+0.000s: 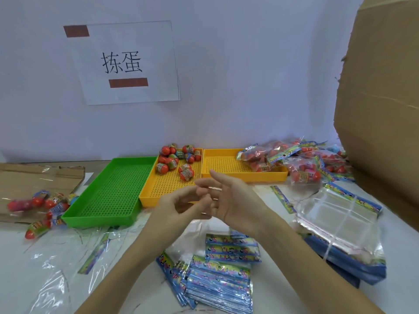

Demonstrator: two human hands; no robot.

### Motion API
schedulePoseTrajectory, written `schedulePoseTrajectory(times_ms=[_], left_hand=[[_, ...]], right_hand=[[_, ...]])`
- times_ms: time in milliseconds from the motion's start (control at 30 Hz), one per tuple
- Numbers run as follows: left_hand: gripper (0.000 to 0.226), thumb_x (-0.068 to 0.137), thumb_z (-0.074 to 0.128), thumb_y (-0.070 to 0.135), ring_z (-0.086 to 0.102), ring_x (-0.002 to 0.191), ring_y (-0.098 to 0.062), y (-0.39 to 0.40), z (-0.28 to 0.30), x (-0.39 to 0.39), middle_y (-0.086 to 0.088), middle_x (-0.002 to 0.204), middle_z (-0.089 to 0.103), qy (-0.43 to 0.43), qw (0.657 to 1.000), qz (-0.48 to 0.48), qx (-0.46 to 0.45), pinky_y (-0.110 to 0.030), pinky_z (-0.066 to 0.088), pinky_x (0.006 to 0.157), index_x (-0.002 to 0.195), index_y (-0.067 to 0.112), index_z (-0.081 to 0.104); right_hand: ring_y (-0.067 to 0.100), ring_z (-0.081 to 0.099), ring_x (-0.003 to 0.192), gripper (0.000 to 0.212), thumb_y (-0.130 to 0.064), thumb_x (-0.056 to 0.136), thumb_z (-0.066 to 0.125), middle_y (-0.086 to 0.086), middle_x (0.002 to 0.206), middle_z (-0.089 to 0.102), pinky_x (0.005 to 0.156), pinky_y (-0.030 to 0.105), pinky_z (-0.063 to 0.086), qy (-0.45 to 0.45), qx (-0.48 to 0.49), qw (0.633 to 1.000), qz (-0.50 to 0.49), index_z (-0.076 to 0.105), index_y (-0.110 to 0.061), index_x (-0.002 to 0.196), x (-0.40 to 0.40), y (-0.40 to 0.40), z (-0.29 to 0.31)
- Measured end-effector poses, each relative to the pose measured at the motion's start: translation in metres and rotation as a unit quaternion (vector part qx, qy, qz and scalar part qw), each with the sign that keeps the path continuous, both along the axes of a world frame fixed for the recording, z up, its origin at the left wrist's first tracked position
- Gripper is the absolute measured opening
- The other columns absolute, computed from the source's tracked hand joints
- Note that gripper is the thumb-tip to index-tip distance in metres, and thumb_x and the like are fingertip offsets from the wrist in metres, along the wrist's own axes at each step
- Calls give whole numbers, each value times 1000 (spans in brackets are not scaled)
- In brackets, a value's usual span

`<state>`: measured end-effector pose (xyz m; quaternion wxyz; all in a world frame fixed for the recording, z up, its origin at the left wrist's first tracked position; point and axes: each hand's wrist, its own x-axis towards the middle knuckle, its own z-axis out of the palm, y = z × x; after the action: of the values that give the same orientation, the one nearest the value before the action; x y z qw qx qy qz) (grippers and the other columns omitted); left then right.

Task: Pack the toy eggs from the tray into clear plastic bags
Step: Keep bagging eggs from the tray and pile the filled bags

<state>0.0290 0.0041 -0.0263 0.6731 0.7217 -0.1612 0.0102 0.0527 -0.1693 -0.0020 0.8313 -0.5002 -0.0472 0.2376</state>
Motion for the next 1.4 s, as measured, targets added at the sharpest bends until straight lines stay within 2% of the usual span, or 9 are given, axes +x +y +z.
schedulePoseTrajectory(times_ms=[133, 233, 333, 433, 500, 767, 867, 1133, 1400], left_hand=[[16, 90, 74, 7, 79, 74, -31, 15, 7, 6, -13, 90, 81, -25, 995, 92, -35, -26, 63, 66, 104, 4, 78], [11, 92, 74, 9, 77, 68, -29, 31, 12, 11, -9, 91, 81, -48, 990, 134, -21, -27, 63, 61, 102, 8, 78], [6, 95, 74, 10, 75, 64, -26, 37, 9, 15, -3, 89, 81, -69, 983, 170, 22, -26, 61, 56, 99, 13, 78], [6, 96, 74, 9, 73, 62, -29, 36, 3, 17, -2, 88, 80, -62, 983, 160, 68, -30, 60, 55, 96, 14, 78], [7, 96, 73, 9, 73, 62, -28, 35, 1, 18, -2, 87, 80, -63, 983, 145, 95, -32, 60, 55, 95, 14, 78], [7, 97, 73, 9, 73, 62, -27, 33, 0, 18, -3, 83, 79, -54, 986, 117, 105, -33, 60, 54, 95, 14, 78], [7, 97, 73, 9, 74, 63, -27, 34, 1, 17, -2, 83, 79, -54, 985, 117, 112, -33, 61, 55, 95, 15, 78], [5, 97, 74, 13, 74, 69, -23, 29, 5, 12, -2, 87, 80, -16, 991, 85, 102, -33, 61, 57, 100, 14, 78], [41, 90, 74, 54, 70, 94, -12, 14, 6, 5, 17, 105, 69, -61, 992, 50, 96, -31, 63, 70, 125, 33, 67]], right_hand=[[25, 76, 95, 36, -33, 109, 49, 9, 103, 79, 73, 27, 60, -128, -173, 974, -74, 74, -8, 112, 9, -20, 7], [22, 73, 85, 21, -23, 106, 57, 2, 89, 77, 72, 31, 61, -246, -445, 846, -164, 74, -12, 99, 17, -44, 7], [14, 67, 86, 25, -40, 95, 72, -2, 92, 73, 76, 34, 56, -245, -639, 727, -58, 75, -15, 95, 15, -62, 9], [19, 65, 90, 64, -64, 78, 80, 0, 102, 71, 69, 35, 53, -191, -746, 632, 87, 72, -11, 112, 5, -64, 14], [14, 58, 86, 73, -66, 74, 82, -7, 101, 63, 59, 26, 44, -183, -769, 603, 110, 65, -14, 122, 0, -62, 16], [25, 71, 90, 16, -5, 93, 68, 8, 100, 77, 84, 43, 63, -220, -770, 599, 10, 80, -8, 103, 2, -59, 22], [20, 69, 84, 11, -13, 94, 69, 5, 92, 76, 78, 39, 62, -236, -749, 618, -30, 79, -11, 90, 4, -59, 22], [0, 57, 57, 52, -55, 86, 74, -1, 66, 66, 65, 27, 45, -271, -468, 816, -206, 68, -4, 78, 3, -52, 31], [5, 43, 41, 68, -56, 106, 37, -13, 38, 43, 59, 30, 39, -304, -446, 804, -249, 60, -12, 59, 9, -44, 25]])
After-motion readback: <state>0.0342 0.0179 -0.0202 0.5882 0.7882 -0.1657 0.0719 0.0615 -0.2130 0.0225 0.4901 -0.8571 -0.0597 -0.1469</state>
